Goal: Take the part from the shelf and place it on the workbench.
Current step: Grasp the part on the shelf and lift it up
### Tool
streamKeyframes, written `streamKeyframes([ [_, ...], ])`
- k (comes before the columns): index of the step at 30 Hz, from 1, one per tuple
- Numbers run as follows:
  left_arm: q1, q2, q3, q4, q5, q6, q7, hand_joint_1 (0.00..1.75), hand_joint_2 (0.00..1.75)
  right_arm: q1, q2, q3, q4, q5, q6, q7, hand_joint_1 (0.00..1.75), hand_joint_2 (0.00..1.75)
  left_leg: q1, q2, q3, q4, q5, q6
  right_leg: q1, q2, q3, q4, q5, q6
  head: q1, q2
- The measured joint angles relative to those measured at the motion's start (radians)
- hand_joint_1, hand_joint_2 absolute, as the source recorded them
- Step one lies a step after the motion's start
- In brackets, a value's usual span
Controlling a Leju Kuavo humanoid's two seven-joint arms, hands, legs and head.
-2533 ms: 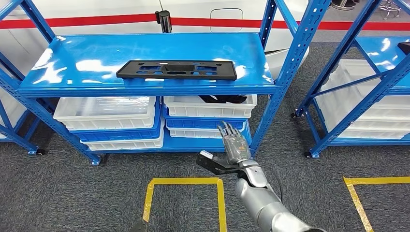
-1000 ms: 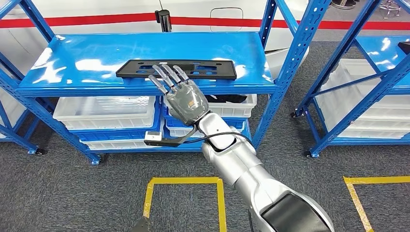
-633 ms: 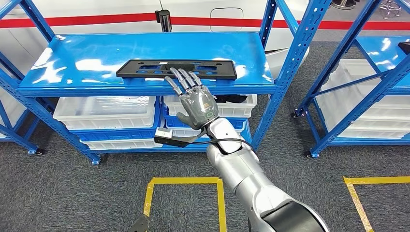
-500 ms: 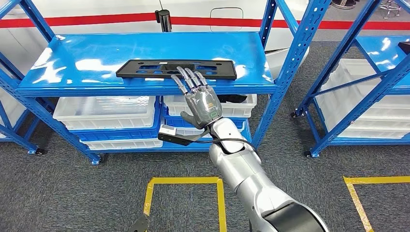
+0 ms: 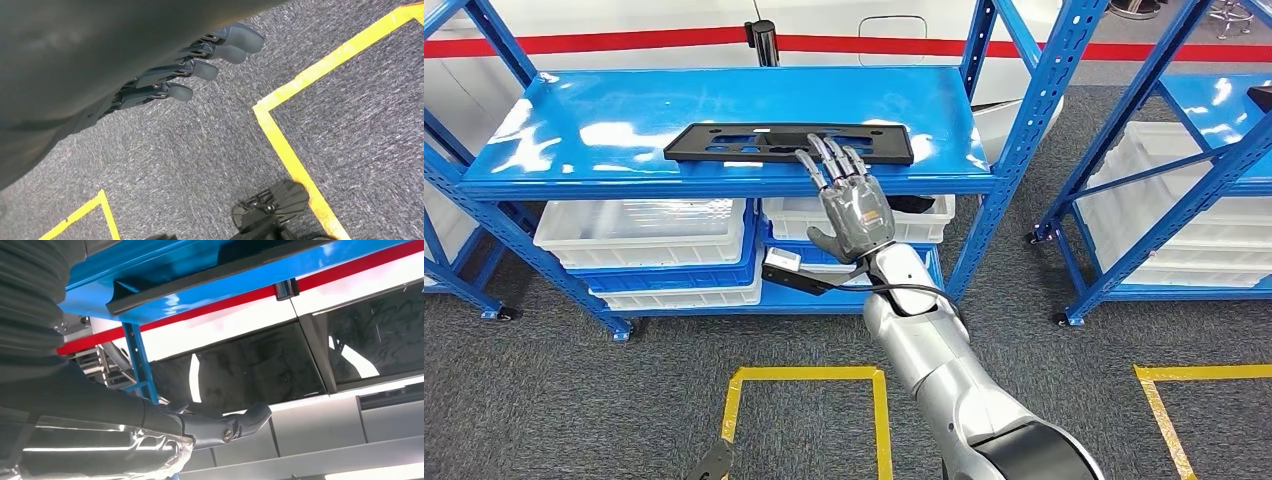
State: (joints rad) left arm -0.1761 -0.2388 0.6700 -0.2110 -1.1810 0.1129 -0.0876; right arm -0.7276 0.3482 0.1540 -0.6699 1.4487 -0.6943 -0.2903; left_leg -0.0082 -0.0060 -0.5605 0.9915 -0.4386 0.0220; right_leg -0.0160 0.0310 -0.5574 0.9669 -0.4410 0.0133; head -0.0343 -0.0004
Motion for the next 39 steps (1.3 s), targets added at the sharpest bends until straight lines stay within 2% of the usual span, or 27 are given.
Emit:
streamKeyframes([
  [15,0.002,0.000,0.031,0.001,0.030,0.015,-0.005,0.00,0.00,0.011,0.007,0.041,0.000,-0.109,0.000,-0.006,0.00,1.75,0.000,0.000,0.000,0.000,0.000,0.000,0.000,0.000,0.000,0.000,0.000,0.000,0.000,0.000],
  [34,0.004,0.000,0.064,0.002,0.045,0.034,0.002,0.00,0.00,0.036,0.008,0.049,0.000,-0.096,0.000,-0.006,0.00,1.75,0.000,0.000,-0.001,0.000,0.000,0.000,0.000,0.000,0.000,0.000,0.000,0.000,0.000,0.000],
  [38,0.004,0.000,0.069,0.003,0.050,0.036,0.003,0.00,0.00,0.038,0.008,0.048,0.000,-0.090,0.000,-0.006,0.00,1.75,0.000,-0.001,-0.006,0.011,-0.004,0.007,-0.015,0.001,0.000,-0.003,0.004,0.007,-0.001,0.000],
  [39,0.003,0.001,0.070,0.003,0.053,0.036,0.003,0.00,0.00,0.038,0.009,0.047,-0.001,-0.089,0.000,-0.006,0.00,1.75,0.001,-0.001,-0.006,0.009,-0.003,0.009,-0.014,0.001,0.000,-0.004,0.005,0.009,-0.001,0.000],
])
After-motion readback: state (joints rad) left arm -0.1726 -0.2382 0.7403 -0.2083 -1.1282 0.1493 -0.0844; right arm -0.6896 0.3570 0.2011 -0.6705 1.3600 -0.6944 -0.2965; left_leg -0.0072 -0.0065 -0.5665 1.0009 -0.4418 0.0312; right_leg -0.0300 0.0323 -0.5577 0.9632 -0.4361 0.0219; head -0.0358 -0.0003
